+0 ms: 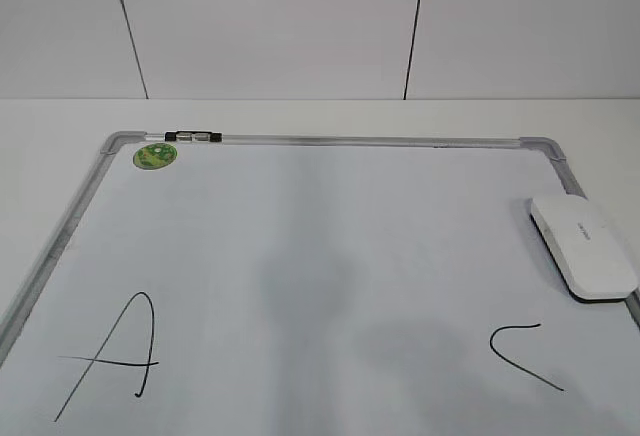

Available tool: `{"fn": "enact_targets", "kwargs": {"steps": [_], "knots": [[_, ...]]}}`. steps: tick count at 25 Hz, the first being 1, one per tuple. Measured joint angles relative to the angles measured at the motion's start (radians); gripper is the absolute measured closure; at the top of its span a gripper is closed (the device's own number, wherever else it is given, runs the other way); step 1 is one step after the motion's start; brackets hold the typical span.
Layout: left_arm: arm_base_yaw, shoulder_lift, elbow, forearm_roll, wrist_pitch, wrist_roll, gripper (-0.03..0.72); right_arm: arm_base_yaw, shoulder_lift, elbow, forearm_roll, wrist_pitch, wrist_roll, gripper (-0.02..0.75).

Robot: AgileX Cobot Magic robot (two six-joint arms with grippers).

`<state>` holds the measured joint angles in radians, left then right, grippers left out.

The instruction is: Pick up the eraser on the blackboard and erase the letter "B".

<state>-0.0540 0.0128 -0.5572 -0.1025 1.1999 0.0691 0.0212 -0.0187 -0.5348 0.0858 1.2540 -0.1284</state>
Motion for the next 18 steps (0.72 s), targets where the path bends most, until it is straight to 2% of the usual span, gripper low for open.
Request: {"fn": "enact_targets", "kwargs": {"steps": [7, 18], "knots": [[0.0, 0.0, 0.032, 0.002, -0.083, 0.0, 0.401, 0.0, 0.0, 0.034, 0.0, -0.082, -0.002, 0.15], [0.0, 0.0, 0.034, 0.002, -0.085, 0.0, 0.403, 0.0, 0.0, 0.037, 0.004, -0.09, -0.002, 0.151]]}}
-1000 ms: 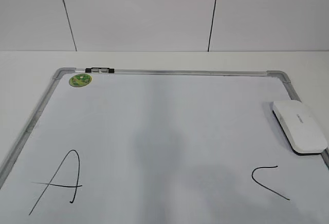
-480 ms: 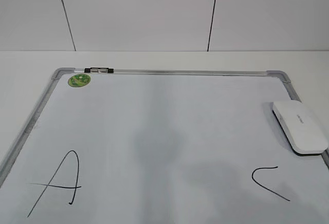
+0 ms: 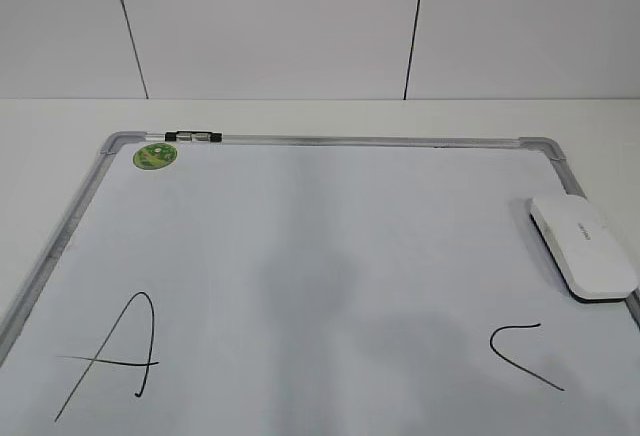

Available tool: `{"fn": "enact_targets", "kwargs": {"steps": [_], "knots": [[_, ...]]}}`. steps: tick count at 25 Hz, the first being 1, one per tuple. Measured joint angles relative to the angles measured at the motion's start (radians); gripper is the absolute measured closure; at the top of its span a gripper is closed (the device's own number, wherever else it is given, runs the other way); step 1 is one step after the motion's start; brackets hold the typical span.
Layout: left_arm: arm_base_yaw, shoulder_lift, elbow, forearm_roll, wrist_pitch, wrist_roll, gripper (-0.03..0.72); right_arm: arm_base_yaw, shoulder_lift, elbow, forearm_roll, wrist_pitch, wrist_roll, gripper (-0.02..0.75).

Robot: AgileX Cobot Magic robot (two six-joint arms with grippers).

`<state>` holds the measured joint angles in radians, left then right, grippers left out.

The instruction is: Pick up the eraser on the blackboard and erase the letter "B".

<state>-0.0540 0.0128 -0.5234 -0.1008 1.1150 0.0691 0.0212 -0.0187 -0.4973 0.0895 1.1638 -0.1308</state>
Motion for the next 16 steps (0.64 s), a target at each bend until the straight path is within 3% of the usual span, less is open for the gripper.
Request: {"fn": "enact_targets", "kwargs": {"steps": [16], "knots": [[0.0, 0.0, 0.0, 0.0, 0.0, 0.0, 0.445, 0.0, 0.0, 0.0, 0.0, -0.002, 0.0, 0.151]]}}
